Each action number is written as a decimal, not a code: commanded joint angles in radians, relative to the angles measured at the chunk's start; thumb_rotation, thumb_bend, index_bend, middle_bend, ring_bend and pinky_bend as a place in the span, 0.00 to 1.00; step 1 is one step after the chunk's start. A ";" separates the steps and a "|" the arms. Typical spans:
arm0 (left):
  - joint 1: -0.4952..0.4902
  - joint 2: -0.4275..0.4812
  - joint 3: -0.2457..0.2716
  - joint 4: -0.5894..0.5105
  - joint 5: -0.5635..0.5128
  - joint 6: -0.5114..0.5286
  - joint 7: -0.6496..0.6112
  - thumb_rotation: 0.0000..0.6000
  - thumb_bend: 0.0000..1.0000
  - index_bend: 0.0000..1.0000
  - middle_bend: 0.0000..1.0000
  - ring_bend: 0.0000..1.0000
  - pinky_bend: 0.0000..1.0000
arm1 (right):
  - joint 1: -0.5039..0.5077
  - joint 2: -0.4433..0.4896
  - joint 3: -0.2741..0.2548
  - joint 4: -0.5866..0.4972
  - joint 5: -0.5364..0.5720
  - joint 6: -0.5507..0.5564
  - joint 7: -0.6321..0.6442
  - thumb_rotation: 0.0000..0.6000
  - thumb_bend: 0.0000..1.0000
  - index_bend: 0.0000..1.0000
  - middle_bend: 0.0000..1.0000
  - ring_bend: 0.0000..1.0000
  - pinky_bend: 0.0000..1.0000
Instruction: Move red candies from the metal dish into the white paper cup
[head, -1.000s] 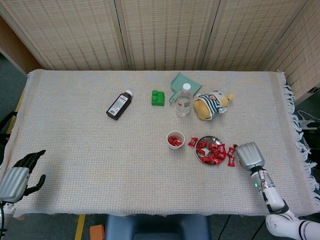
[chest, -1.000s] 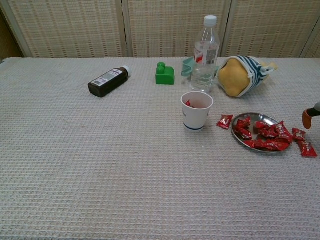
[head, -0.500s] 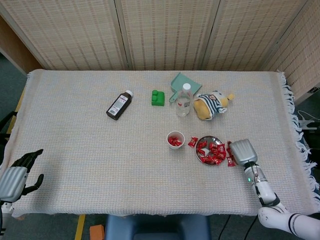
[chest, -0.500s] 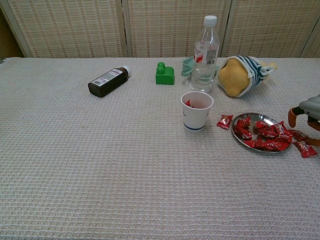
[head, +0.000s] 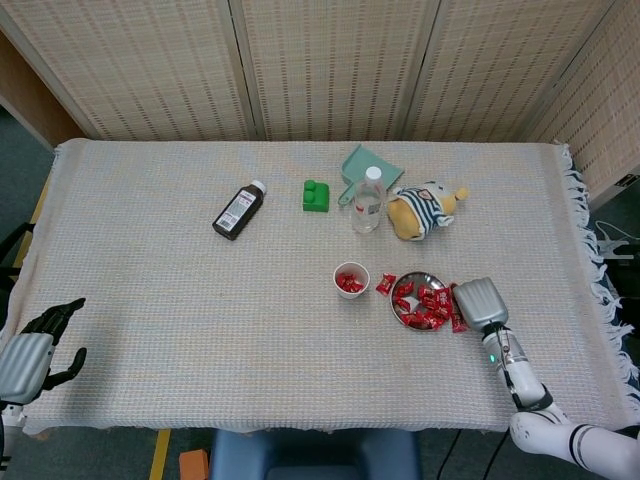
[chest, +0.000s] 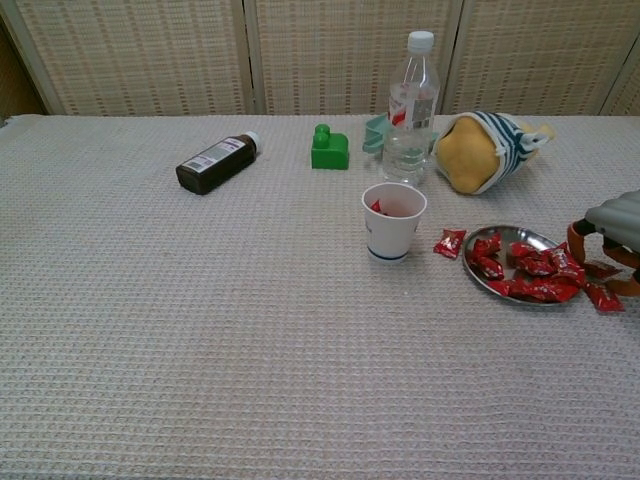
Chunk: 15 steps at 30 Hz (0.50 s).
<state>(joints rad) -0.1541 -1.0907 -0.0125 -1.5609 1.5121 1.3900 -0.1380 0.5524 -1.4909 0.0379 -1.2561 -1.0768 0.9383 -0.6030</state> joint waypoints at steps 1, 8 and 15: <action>0.000 0.000 0.000 0.001 0.000 0.000 -0.001 1.00 0.46 0.06 0.14 0.12 0.24 | -0.001 -0.005 0.001 0.004 0.004 0.004 -0.006 1.00 0.23 0.46 0.87 0.80 1.00; 0.000 0.000 0.001 0.001 0.004 0.001 -0.001 1.00 0.46 0.05 0.14 0.12 0.24 | -0.011 0.008 0.009 -0.014 -0.005 0.035 0.004 1.00 0.23 0.56 0.88 0.80 1.00; 0.001 0.000 0.002 -0.002 0.006 0.004 0.001 1.00 0.45 0.04 0.14 0.12 0.24 | -0.021 0.070 0.038 -0.115 -0.049 0.088 0.067 1.00 0.23 0.59 0.88 0.80 1.00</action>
<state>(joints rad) -0.1535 -1.0910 -0.0107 -1.5625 1.5184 1.3942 -0.1374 0.5348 -1.4443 0.0620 -1.3375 -1.1083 1.0077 -0.5625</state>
